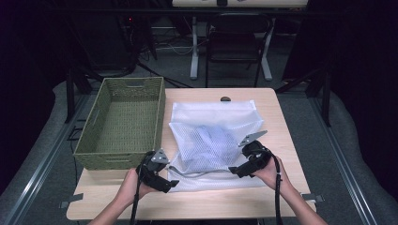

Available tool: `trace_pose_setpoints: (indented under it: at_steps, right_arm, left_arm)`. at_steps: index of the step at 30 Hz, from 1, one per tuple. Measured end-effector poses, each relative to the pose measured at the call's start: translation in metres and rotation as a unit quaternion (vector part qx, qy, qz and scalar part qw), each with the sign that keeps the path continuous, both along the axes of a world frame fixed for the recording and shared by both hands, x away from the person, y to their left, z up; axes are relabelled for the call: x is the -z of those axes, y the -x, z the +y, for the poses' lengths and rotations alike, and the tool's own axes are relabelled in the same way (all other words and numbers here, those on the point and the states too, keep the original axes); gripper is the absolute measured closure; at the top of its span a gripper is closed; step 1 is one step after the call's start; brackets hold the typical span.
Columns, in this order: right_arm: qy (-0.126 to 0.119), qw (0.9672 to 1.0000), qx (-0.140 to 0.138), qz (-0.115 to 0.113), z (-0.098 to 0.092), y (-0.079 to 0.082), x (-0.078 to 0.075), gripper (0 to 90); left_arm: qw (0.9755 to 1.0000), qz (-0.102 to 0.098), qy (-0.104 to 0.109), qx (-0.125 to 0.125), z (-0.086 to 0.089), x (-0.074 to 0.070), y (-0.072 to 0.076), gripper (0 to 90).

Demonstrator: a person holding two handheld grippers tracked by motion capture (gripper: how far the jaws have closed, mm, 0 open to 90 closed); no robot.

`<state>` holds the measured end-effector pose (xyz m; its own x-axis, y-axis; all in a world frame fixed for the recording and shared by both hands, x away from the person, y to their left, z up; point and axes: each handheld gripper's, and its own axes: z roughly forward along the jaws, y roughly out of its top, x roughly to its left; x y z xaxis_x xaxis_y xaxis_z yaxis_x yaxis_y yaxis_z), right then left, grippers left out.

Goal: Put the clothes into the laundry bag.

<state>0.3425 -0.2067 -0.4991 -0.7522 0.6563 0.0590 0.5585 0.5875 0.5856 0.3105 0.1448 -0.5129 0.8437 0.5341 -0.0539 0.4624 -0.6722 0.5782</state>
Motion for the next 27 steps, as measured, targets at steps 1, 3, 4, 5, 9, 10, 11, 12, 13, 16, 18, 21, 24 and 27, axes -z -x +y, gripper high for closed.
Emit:
trace_pose_setpoints:
  at_steps: [1,3,4,5,9,10,11,12,13,16,18,21,24,27]
  right_arm:
    - [0.002,1.0000,0.002,-0.001,-0.002,0.001,0.000,8.6]
    - [0.005,0.9999,0.009,-0.003,-0.007,0.003,-0.001,7.9]
    - [0.008,0.9999,0.013,-0.005,-0.011,0.004,-0.001,7.3]
    - [0.008,0.9998,0.018,-0.007,-0.014,0.005,-0.001,6.5]
    - [0.012,0.9993,0.036,-0.004,-0.027,0.009,0.002,4.7]
    - [0.011,0.9991,0.040,-0.004,-0.030,0.010,0.003,4.6]
    - [0.010,0.9990,0.043,-0.003,-0.033,0.012,0.003,4.5]
    - [0.011,0.9988,0.048,-0.004,-0.035,0.013,0.004,4.2]
    - [0.011,0.9987,0.049,-0.001,-0.038,0.015,0.006,4.2]
    - [0.019,0.9982,0.057,0.001,-0.044,0.021,0.009,4.2]
    - [0.020,0.9980,0.060,0.001,-0.048,0.023,0.011,4.2]
    - [0.020,0.9975,0.068,0.004,-0.055,0.028,0.013,4.0]
    - [0.024,0.9968,0.076,0.004,-0.061,0.033,0.015,3.3]
    - [0.029,0.9960,0.085,0.002,-0.069,0.039,0.019,2.7]
  left_arm:
    - [1.0000,-0.002,0.001,-0.001,0.003,-0.001,0.002,15.3]
    - [1.0000,-0.002,0.001,-0.007,0.009,-0.001,0.005,15.0]
    - [0.9999,-0.004,0.000,-0.010,0.012,-0.001,0.006,14.9]
    - [0.9999,-0.005,-0.001,-0.016,0.015,0.000,0.007,14.8]
    - [0.9993,-0.004,0.000,-0.036,0.031,0.000,0.009,13.9]
    - [0.9991,-0.004,0.001,-0.042,0.035,0.000,0.010,13.5]
    - [0.9987,-0.007,0.004,-0.050,0.038,0.000,0.011,13.4]
    - [0.9984,-0.009,0.004,-0.056,0.041,0.000,0.012,12.9]
    - [0.9982,-0.009,0.006,-0.059,0.044,0.000,0.013,12.7]
    - [0.9973,-0.008,0.004,-0.072,0.051,0.001,0.016,12.0]
    - [0.9969,-0.008,0.004,-0.078,0.056,0.002,0.018,11.4]
    - [0.9959,-0.003,0.000,-0.090,0.063,0.003,0.022,10.6]
    - [0.9942,-0.013,-0.016,-0.105,0.069,0.006,0.026,9.0]
    - [0.9929,-0.014,-0.030,-0.115,0.073,0.009,0.029,6.9]
